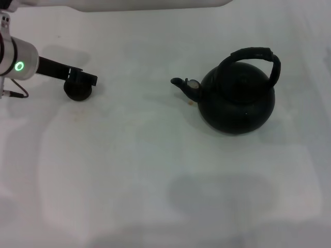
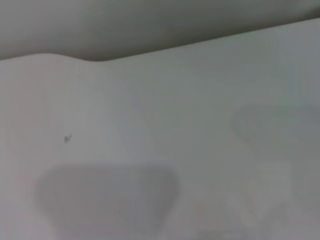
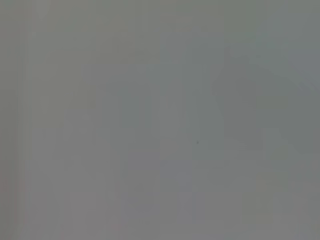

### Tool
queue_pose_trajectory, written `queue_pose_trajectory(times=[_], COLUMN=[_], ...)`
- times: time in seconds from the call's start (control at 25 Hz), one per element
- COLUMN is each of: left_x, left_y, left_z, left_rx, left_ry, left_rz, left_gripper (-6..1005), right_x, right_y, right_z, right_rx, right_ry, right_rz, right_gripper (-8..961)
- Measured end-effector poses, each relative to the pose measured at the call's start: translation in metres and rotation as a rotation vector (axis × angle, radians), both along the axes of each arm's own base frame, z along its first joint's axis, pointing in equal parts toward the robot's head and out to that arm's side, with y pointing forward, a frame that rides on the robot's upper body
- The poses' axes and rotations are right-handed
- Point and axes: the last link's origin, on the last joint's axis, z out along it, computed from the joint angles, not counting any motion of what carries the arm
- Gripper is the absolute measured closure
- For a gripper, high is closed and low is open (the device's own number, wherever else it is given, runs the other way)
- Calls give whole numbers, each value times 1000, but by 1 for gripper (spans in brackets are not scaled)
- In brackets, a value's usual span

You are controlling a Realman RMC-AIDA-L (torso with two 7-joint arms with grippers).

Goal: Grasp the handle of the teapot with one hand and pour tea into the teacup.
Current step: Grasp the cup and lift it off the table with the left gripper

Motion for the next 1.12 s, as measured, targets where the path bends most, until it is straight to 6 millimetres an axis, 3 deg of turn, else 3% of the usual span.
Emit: queue_pose_trajectory(times=[1.12], left_x=[0], left_y=[2], left_z=[-8], left_rx=[-20], left_ry=[3], left_rz=[8], left_gripper=[156], right_x=[-3], right_y=[3], right_z=[-1], right_rx=[-3], right_ry=[10], right_rz=[6], right_gripper=[79])
